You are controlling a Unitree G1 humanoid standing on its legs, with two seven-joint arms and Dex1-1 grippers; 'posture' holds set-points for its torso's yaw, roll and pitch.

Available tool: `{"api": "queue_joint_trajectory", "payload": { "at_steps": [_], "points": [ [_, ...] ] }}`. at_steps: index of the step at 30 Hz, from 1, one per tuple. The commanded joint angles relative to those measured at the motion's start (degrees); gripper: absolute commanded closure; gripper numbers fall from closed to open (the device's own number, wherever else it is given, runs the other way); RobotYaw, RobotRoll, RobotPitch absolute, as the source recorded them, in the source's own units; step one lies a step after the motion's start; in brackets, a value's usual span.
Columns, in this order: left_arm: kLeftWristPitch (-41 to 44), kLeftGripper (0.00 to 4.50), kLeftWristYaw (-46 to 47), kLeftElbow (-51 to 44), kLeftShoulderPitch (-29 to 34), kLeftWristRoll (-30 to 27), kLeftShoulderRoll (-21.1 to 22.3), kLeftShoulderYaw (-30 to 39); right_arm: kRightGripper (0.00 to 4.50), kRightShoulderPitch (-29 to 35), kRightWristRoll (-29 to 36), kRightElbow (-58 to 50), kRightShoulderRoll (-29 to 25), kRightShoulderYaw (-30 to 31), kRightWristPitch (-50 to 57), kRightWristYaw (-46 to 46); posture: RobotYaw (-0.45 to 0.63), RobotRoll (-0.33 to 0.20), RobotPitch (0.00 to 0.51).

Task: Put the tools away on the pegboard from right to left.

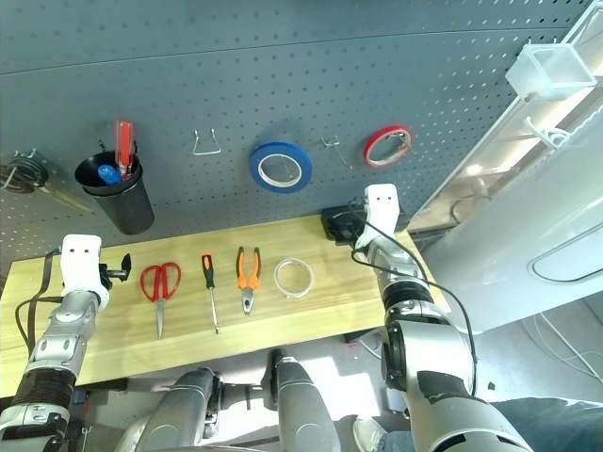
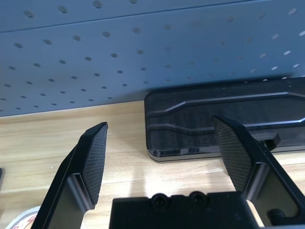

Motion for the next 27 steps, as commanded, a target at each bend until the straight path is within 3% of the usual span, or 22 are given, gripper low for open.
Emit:
{"api": "queue_joint_trajectory", "payload": {
  "at_steps": [1, 6, 18, 27],
  "points": [
    [1.4, 0.03, 2.4, 1.5, 1.0, -0.4, 0.6, 2.3, 0.0, 1.3, -0.2, 1.2, -1.0, -0.5, -0.1, 0.2, -0.02, 0.0, 0.208],
    [1.4, 0.03, 2.3, 2.4, 1.1, -0.1, 0.9, 2.5, 0.0, 0.5, 0.3, 0.4, -1.7, -0.7, 1.1, 1.2, -0.02, 0.0, 0.208],
    [9.4, 0.03, -20.2, -10.7, 2.6, 0.5, 2.7, -12.6, 0.0, 0.9, 1.1, -6.9, 2.4, 1.5, 27.0, 1.9, 0.03, 0.0, 0.186],
    [12.9, 0.03, -27.7, -14.9, -1.4, 3.5, 2.5, -23.5, 0.0, 1.9, -1.2, -8.9, 6.5, 6.0, 33.9, 2.2, 0.06, 0.0, 0.2]
  ]
}}
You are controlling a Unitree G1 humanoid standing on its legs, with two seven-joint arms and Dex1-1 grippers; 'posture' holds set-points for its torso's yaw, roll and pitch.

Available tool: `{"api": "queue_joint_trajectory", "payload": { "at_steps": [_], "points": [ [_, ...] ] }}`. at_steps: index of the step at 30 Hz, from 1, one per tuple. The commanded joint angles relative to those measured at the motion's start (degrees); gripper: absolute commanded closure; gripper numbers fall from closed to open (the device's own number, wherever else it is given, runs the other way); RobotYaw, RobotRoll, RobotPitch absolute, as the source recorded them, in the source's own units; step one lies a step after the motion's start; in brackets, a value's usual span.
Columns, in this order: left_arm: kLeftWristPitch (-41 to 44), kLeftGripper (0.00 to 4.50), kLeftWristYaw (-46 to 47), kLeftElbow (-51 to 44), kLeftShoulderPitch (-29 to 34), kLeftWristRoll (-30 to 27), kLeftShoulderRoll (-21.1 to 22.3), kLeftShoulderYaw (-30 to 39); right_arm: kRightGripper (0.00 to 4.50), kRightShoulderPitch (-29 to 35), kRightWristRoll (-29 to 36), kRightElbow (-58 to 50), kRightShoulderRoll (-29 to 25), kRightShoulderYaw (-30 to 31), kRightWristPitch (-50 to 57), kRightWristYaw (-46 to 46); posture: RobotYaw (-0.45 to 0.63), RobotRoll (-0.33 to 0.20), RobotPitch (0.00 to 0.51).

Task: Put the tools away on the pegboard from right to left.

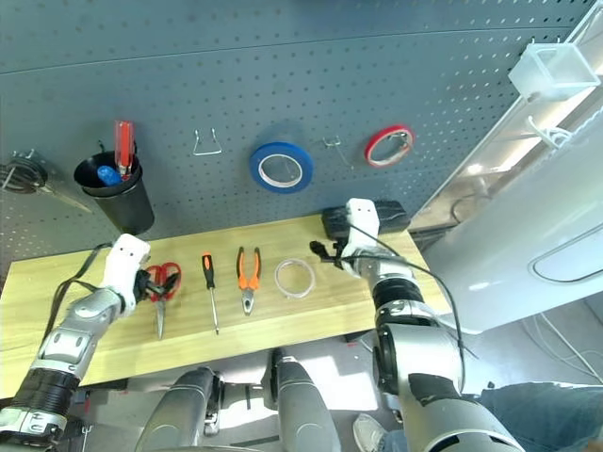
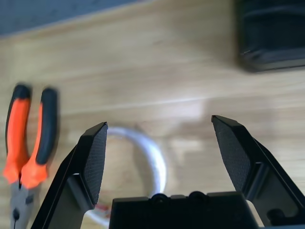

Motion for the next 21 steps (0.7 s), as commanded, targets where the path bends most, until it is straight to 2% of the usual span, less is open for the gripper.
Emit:
{"api": "queue_joint_trajectory", "payload": {
  "at_steps": [1, 13, 16, 21],
  "points": [
    [2.0, 0.03, -2.2, -1.1, -0.4, 2.1, 0.1, -4.1, 0.0, 1.4, -1.5, 0.1, 0.6, 1.8, 2.3, -0.3, 0.06, 0.0, 0.203],
    [7.0, 0.03, -3.4, -1.9, -3.8, 3.2, -1.8, -7.4, 0.0, 3.3, -6.0, 3.7, 1.7, 6.4, 6.5, -2.2, 0.07, 0.0, 0.226],
    [7.1, 0.0, -4.2, -2.3, -3.7, 3.2, -1.8, -7.8, 0.67, 3.5, -6.4, 3.6, 1.7, 6.7, 6.8, -2.9, 0.06, 0.0, 0.222],
    [5.5, 0.0, -5.8, -3.4, -3.1, 3.2, -1.2, -8.4, 2.42, 4.4, -6.0, -2.0, 0.7, 5.7, 7.9, -4.1, 0.05, 0.0, 0.215]
  ]
}}
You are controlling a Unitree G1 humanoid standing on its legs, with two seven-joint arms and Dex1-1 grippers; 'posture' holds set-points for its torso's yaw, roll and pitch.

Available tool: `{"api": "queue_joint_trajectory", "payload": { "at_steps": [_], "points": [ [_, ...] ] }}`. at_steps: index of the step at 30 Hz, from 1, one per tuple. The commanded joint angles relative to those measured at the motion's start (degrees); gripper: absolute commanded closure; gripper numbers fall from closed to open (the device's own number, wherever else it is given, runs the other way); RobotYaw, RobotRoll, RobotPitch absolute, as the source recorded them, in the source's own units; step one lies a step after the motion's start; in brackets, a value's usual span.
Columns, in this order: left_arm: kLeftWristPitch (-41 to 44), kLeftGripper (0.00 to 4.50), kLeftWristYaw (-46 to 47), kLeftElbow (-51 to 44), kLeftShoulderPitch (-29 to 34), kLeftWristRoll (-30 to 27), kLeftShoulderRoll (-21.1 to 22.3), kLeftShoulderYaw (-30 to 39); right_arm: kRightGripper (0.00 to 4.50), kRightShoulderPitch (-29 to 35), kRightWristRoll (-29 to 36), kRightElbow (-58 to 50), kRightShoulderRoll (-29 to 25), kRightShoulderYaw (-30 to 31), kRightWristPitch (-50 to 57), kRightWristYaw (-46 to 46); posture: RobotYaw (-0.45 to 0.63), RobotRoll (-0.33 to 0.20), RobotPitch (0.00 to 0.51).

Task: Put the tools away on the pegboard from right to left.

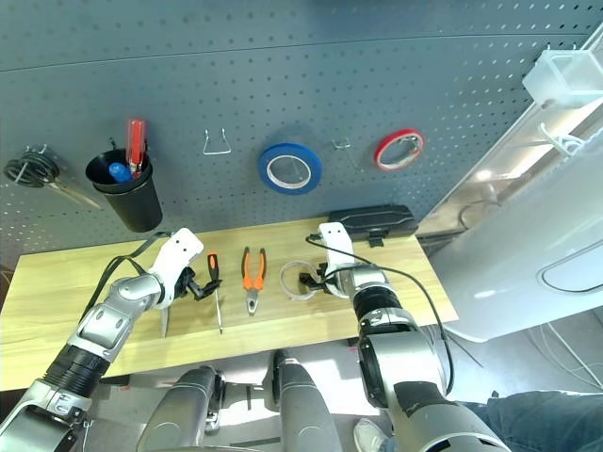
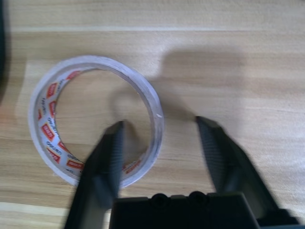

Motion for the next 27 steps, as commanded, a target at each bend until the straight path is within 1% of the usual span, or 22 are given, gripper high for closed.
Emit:
{"api": "queue_joint_trajectory", "payload": {
  "at_steps": [1, 2, 5, 6, 9, 12, 15, 17, 20, 23, 27],
  "points": [
    [-1.2, 0.0, -1.5, -1.8, 1.3, 0.0, 0.7, -0.9, 2.78, 3.1, 0.3, -4.9, -0.6, -0.4, 1.8, -0.7, 0.05, 0.0, 0.213],
    [-1.5, 0.0, -1.9, -2.4, 1.4, -0.3, 0.7, -0.8, 3.16, 4.3, 0.2, -8.2, -1.1, -0.1, 2.1, -0.5, 0.05, 0.0, 0.211],
    [-4.9, 0.0, -3.2, -4.9, 1.7, -0.9, 1.0, -0.6, 4.26, 11.5, 1.0, -26.0, -3.1, -0.7, 4.4, -0.1, 0.03, 0.0, 0.208],
    [-6.2, 0.0, -3.8, -5.7, 1.7, -1.4, 1.1, -0.4, 4.48, 14.8, 1.2, -33.2, -3.9, -0.9, 4.2, 0.1, 0.02, 0.0, 0.207],
    [-13.7, 0.0, -5.5, -7.3, 2.1, -3.9, 0.7, 1.0, 4.48, 24.5, 1.9, -51.8, -6.5, -1.8, -0.7, 1.2, 0.0, 0.0, 0.204],
    [-21.2, 0.0, -7.4, -7.7, 2.7, -6.4, 0.4, 2.0, 4.48, 30.0, 2.4, -61.2, -7.6, -3.0, -4.3, 1.4, -0.02, 0.0, 0.204],
    [-31.2, 0.0, -12.2, -8.2, 4.1, -9.3, 0.7, 1.3, 4.48, 36.3, 2.5, -68.5, -9.8, -4.4, -14.7, 2.9, -0.04, 0.0, 0.203],
    [-35.0, 0.0, -13.9, -7.8, 4.3, -10.7, 0.3, 1.3, 4.48, 38.8, 2.1, -70.2, -10.9, -5.7, -22.5, 3.0, -0.06, 0.0, 0.203],
    [-38.8, 0.0, -15.4, -6.3, 3.2, -12.4, -0.8, 1.7, 4.48, 40.5, 1.0, -70.6, -12.4, -8.0, -33.4, 1.6, -0.07, 0.0, 0.201],
    [-42.1, 0.0, -16.2, -4.8, 1.8, -13.3, -1.9, 1.7, 4.48, 40.8, -0.1, -69.2, -13.0, -9.9, -40.2, -0.5, -0.08, 0.0, 0.198],
    [-46.1, 0.0, -16.6, -3.0, 0.4, -14.1, -3.3, 1.9, 4.48, 39.3, -1.5, -67.1, -13.3, -13.1, -46.4, -4.4, -0.09, 0.0, 0.196]
  ]
}}
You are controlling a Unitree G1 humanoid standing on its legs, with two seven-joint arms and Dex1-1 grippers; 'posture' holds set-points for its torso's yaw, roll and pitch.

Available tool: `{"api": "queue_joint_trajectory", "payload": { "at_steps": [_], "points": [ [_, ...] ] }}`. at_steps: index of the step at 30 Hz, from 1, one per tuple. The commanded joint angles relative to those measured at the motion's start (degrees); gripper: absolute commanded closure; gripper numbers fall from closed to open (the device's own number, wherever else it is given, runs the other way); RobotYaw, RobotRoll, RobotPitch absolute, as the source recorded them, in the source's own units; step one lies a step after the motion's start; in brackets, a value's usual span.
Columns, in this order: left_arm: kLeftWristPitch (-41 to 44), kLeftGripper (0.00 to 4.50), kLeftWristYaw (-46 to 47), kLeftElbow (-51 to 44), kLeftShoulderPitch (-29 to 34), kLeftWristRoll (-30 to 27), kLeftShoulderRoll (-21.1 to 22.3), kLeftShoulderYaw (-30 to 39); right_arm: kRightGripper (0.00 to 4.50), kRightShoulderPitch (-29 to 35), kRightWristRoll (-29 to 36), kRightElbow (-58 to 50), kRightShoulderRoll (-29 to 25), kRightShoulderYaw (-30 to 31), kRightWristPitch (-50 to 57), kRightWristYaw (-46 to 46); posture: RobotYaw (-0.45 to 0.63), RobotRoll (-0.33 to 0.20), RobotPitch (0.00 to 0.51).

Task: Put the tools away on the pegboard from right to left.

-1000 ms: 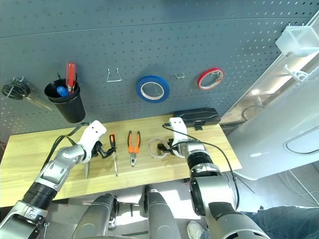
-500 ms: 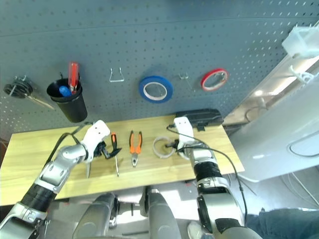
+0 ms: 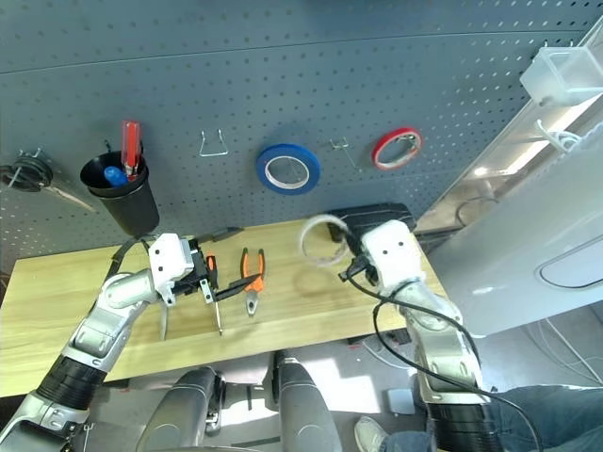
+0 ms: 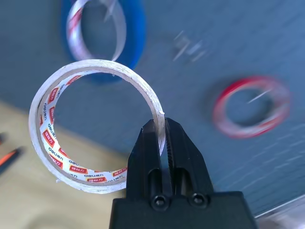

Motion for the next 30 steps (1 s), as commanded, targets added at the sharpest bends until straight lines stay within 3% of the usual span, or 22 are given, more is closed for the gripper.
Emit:
{"api": "queue_joint_trajectory", "payload": {
  "at_steps": [1, 14, 20, 26, 27, 30],
  "points": [
    [-2.9, 0.0, -0.7, 1.8, -0.1, -0.6, -0.7, 0.2, 4.48, -0.7, -1.3, 1.9, -0.4, -2.6, -4.7, -2.9, -0.09, 0.0, 0.195],
    [-7.8, 0.0, -3.5, 3.7, -2.0, -3.6, -2.2, -0.1, 4.48, -9.8, -2.9, 12.0, 0.3, -1.4, -7.6, -6.4, -0.07, 0.0, 0.188],
    [-5.9, 0.0, -2.2, 3.1, -1.1, -3.1, -2.4, -0.1, 4.48, -19.3, -4.3, 24.2, 2.4, 2.7, -7.8, -7.0, -0.05, 0.0, 0.181],
    [-5.0, 0.0, -0.5, 3.1, -0.6, -1.9, -2.4, -0.1, 4.48, -23.3, -4.9, 33.2, 2.7, 5.2, -8.1, -6.4, -0.03, 0.0, 0.179],
    [-4.3, 0.0, 0.1, 3.2, -0.5, -1.3, -2.2, -0.1, 3.82, -22.8, -4.2, 33.5, 2.9, 5.1, -7.8, -6.1, -0.03, 0.0, 0.18],
    [-2.0, 0.0, 1.6, 3.1, -0.3, 0.5, -1.3, -0.1, 2.78, -19.8, -1.1, 31.5, 3.1, 4.9, -5.2, -2.8, -0.02, 0.0, 0.185]
  ]
}}
